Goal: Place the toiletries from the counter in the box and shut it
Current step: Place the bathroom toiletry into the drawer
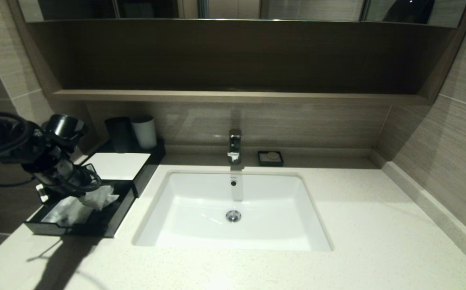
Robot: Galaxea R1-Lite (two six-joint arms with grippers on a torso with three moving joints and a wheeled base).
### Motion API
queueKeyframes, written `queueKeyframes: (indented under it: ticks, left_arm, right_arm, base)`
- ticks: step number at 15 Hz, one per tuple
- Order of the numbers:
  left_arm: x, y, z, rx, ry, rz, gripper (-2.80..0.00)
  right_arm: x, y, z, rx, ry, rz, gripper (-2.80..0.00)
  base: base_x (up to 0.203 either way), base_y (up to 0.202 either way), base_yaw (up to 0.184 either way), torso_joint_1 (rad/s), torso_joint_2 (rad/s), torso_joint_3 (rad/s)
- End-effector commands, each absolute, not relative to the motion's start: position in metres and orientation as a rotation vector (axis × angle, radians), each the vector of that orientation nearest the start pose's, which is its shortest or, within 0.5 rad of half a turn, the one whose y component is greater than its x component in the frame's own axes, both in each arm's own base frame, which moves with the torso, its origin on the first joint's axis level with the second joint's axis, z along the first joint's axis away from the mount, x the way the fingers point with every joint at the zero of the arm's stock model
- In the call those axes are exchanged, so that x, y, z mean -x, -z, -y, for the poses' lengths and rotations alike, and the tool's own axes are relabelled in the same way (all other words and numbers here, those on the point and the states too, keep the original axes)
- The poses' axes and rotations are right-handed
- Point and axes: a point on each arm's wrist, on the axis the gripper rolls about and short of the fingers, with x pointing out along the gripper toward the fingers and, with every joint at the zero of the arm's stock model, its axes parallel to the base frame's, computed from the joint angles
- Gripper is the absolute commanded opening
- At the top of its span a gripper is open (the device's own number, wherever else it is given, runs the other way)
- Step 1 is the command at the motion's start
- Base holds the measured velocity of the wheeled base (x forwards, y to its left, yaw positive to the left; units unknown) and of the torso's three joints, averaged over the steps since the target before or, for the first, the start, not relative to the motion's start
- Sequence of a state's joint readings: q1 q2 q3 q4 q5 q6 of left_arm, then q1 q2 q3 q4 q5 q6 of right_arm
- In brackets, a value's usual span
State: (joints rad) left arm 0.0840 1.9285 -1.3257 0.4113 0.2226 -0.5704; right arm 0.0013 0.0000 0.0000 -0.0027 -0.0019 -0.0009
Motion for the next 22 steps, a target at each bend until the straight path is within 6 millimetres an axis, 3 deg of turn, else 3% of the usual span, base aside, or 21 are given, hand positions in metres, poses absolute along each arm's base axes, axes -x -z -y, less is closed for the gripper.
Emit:
queueKeyframes:
  ticks: [1, 22]
  left_arm:
    - [-0.345, -0.151, -0.034, 0.451, -0.572, -0.92, -2.8]
    - [-0.341, -0.128, -0.034, 0.431, -0.6, -0.976, -2.8]
  right_arm:
    - [0.023, -0.075, 0.0, 0.002, 0.0, 0.002, -2.8]
    - [0.023, -0.075, 0.0, 0.002, 0.0, 0.002, -2.8]
  base:
    - [0.0, 0.0, 0.0, 0.0, 0.0, 0.0]
    - [0.0, 0.0, 0.0, 0.0, 0.0, 0.0]
